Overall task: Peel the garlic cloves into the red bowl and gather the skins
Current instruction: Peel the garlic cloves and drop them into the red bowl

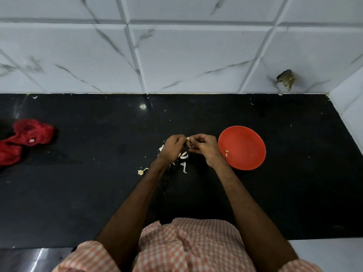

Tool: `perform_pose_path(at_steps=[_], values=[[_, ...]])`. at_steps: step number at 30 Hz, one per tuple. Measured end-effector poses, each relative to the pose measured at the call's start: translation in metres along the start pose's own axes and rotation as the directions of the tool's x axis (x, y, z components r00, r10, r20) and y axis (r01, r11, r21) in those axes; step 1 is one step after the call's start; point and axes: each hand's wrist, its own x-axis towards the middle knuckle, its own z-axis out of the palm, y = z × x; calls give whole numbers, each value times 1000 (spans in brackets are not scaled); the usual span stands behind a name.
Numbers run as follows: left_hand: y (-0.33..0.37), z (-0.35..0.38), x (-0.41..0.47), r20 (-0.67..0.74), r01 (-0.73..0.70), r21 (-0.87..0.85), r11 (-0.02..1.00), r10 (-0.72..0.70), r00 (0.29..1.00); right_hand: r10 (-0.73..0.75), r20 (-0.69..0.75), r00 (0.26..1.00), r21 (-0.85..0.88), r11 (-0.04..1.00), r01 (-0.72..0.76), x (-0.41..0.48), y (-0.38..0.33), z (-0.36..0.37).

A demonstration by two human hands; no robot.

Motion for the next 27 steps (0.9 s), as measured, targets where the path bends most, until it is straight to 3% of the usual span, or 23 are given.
perform_pose_path(at_steps=[11,16,22,27], values=[[-4,2,0,-9,-7,78,997,8,1000,-26,19,999,-21,999,26,-1,4,0],[-5,2,0,-80,-23,20,1000,25,997,-51,36,998,-61,997,53,-1,3,3],[-3,1,0,-140,-8,-87,996,-5,990,-236,-34,971,-204,953,224,-2,1,8],[0,-3,3,-137,-47,-136,990,28,990,-215,12,977,-123,969,215,-2,-4,10]])
